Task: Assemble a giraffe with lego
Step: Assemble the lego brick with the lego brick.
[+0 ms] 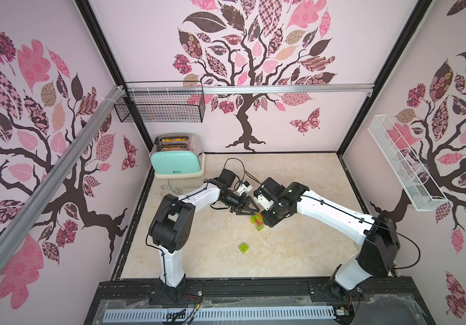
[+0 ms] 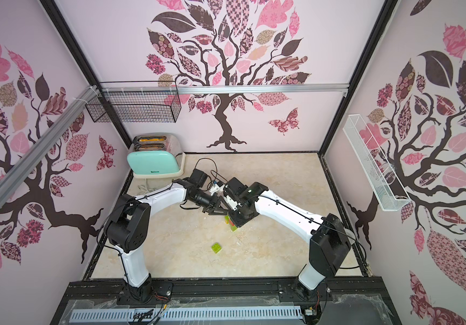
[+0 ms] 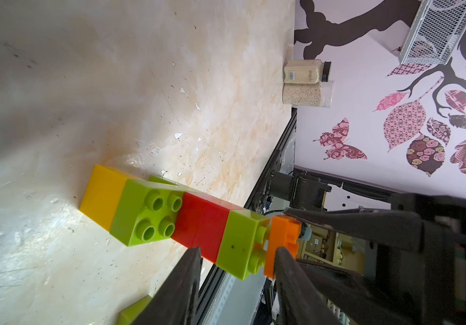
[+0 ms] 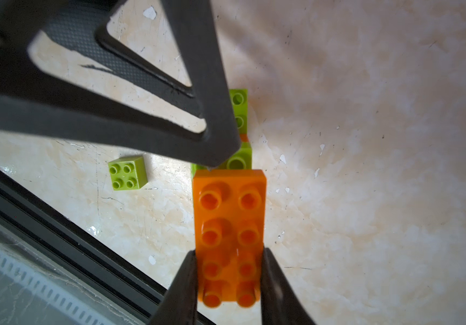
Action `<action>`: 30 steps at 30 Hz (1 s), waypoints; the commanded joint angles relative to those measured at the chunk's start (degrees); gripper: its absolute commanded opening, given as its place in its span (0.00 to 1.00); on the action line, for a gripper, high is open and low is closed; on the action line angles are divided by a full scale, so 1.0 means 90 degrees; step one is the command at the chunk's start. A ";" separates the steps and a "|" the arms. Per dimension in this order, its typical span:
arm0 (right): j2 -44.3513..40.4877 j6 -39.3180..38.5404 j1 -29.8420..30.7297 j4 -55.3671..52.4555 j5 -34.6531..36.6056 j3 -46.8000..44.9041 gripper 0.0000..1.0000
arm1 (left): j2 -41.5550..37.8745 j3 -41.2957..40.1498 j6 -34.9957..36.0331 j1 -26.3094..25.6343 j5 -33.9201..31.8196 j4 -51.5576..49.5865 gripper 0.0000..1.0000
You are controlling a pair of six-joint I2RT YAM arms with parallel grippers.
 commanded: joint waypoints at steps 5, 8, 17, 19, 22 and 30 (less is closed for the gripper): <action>0.0251 0.0094 0.0109 -0.0176 0.0137 0.0390 0.15 | 0.0011 -0.0062 -0.0017 -0.0019 0.0307 0.0256 0.49; 0.0285 0.0115 0.0115 -0.0179 0.0238 0.0352 0.15 | 0.0023 -0.0063 -0.0039 -0.0021 0.0347 0.0258 0.49; 0.0441 0.0215 0.0116 -0.0225 0.0254 0.0409 0.15 | 0.0070 -0.0071 0.0143 -0.0039 0.0220 0.0099 0.48; 0.0472 0.0235 0.0133 -0.0234 0.0212 0.0429 0.15 | 0.0101 -0.0064 0.0191 -0.0038 0.0198 0.0045 0.48; 0.0512 0.0233 0.0167 -0.0276 0.0222 0.0497 0.15 | 0.0136 -0.0050 0.0221 -0.0059 0.0171 0.0006 0.47; 0.0529 0.0192 0.0232 -0.0392 0.0307 0.0621 0.15 | 0.0235 -0.0081 0.0332 -0.0089 -0.0053 -0.0158 0.46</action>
